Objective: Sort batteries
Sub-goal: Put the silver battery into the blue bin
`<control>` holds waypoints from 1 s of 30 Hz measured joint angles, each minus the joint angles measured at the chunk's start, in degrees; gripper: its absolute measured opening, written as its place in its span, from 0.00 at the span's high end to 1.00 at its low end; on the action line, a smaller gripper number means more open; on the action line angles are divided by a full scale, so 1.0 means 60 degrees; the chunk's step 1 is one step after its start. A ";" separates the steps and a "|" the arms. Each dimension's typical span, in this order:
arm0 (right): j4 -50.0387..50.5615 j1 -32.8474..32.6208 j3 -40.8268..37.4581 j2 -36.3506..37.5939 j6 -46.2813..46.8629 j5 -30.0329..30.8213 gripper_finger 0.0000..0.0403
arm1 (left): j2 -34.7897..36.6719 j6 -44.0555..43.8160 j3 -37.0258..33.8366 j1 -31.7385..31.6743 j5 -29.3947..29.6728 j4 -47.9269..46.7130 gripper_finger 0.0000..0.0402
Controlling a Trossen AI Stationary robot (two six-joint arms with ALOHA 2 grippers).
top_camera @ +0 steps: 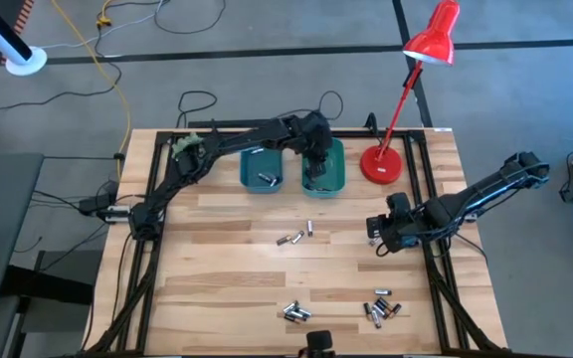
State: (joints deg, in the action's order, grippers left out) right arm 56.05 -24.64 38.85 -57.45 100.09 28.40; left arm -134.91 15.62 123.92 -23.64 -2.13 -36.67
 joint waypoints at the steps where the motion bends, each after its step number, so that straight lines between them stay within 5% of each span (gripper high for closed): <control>1: 0.0004 0.0000 0.0000 0.0000 0.0000 0.0000 0.69 | 0.0141 -0.0066 0.0000 0.0000 0.0040 -0.0023 0.68; 11: 0.0004 -0.0011 -0.0004 0.0000 -0.0015 0.0004 0.69 | 0.1547 -0.2294 0.0000 0.0067 -0.0105 -0.1510 0.68; 22: -0.0039 -0.0011 -0.0004 0.0004 -0.0683 0.0004 0.69 | 0.2334 -0.2560 -0.0112 0.1364 0.1053 -0.2901 0.76; 30: -0.0236 -0.0018 -0.0004 0.0004 -0.1354 0.0004 0.69 | 0.3068 -0.3797 -0.2318 0.2403 0.1981 -0.2269 0.78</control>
State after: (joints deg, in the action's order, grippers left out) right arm 54.64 -24.75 38.83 -57.43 91.97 28.42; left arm -116.50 -7.16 110.01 -9.22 9.75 -50.29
